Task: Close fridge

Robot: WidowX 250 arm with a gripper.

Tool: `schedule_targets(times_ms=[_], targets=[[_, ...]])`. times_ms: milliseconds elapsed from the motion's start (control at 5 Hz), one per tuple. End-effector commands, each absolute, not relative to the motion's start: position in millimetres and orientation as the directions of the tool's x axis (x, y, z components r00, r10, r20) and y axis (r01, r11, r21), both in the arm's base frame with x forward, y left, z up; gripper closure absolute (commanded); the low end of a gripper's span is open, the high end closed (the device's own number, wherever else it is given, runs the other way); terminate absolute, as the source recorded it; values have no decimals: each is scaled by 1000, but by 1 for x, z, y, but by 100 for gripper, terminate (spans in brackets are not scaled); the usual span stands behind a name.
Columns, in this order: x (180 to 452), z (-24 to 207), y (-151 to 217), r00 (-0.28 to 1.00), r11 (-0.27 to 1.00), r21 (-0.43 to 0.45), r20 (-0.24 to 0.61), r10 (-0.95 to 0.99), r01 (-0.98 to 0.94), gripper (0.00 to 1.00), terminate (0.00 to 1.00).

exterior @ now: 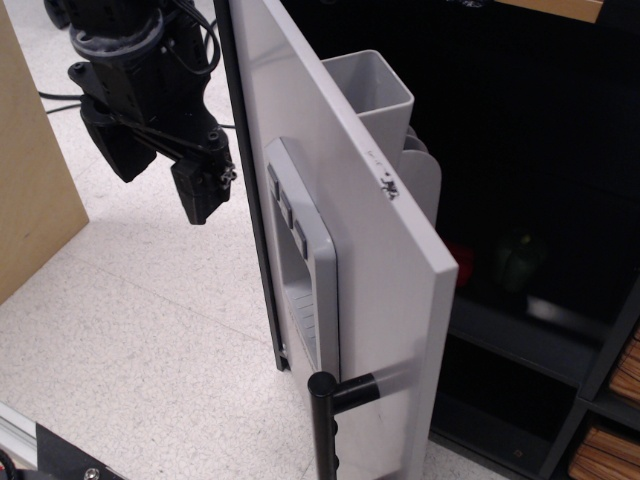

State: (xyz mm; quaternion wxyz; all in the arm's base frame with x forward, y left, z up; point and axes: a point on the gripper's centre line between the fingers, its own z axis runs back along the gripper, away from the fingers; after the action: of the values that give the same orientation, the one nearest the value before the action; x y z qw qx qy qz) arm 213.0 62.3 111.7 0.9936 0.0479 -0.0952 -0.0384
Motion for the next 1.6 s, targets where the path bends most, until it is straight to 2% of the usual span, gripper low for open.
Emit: schedule_targets(times_ms=[0, 200, 400, 800, 1400], targets=[[213, 112, 62, 979, 992, 102, 185, -85, 67, 0, 0], [188, 113, 46, 968, 985, 96, 193, -159, 143, 0, 0], [175, 110, 22, 952, 972, 91, 203, -229, 215, 0, 0], [208, 111, -25, 927, 958, 27, 248, -281, 284, 0, 0], [260, 87, -73, 921, 968, -37, 319, -224, 248, 0, 0]])
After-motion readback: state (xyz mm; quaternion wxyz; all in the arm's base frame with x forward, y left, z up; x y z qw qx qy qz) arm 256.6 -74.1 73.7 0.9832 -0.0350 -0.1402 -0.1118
